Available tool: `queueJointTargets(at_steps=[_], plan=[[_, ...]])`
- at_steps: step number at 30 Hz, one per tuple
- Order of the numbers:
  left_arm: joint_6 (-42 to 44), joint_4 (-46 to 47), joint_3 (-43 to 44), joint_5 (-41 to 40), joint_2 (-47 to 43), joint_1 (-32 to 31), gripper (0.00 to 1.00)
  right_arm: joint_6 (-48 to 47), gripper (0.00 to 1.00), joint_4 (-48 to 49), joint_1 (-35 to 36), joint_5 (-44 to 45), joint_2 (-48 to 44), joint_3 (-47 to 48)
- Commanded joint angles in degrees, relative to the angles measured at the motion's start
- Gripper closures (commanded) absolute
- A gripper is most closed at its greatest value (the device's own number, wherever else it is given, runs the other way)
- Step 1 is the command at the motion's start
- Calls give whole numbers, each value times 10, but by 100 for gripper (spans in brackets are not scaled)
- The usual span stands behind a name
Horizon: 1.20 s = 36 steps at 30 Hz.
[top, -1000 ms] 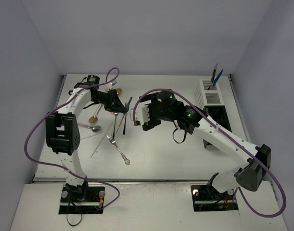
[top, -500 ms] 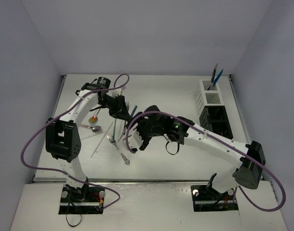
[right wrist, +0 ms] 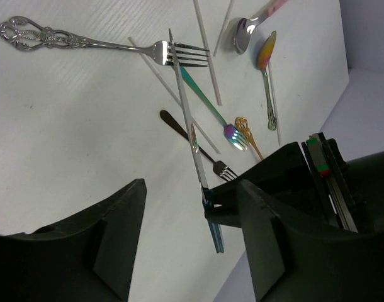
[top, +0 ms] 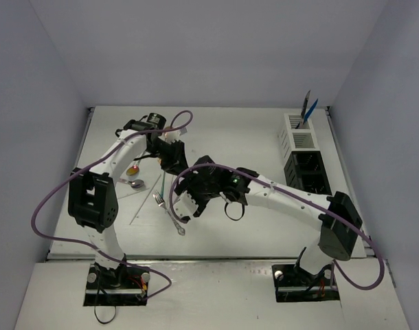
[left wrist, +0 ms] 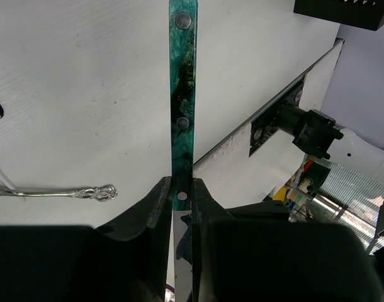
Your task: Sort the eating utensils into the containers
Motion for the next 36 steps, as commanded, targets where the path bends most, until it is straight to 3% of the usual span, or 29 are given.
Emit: queueJointTargets(at_steps=[1,5,9,11,13,15,19,21,24,26,30,36], plan=[[-5,-5,11,11,-14,-1,100,-9,51,26,6,-6,15,30],[-4,-5,5,15,-20,-5,100,-12,65,27,5,4,28,34],[1,-5,-3,17,-26,-8,100,-1,94,28,4,18,44,45],[6,-5,-6,19,-29,-9,100,4,100,28,4,19,46,49],[11,-6,-8,21,-31,-9,99,7,100,29,3,20,47,51],[18,-7,-12,19,-34,-9,72,10,100,29,5,23,44,53],[28,-7,-8,-2,-40,-4,31,14,100,28,5,26,30,50],[31,-8,0,-11,-42,9,19,19,100,28,5,26,19,47],[29,-8,32,-17,-42,42,16,41,100,28,5,30,-5,42],[24,-8,56,-26,-44,91,7,71,100,28,2,37,-18,48],[18,-3,110,-66,-54,170,6,229,100,30,-34,32,-40,80],[10,46,85,-128,-95,234,6,466,100,55,-211,-1,-42,157]])
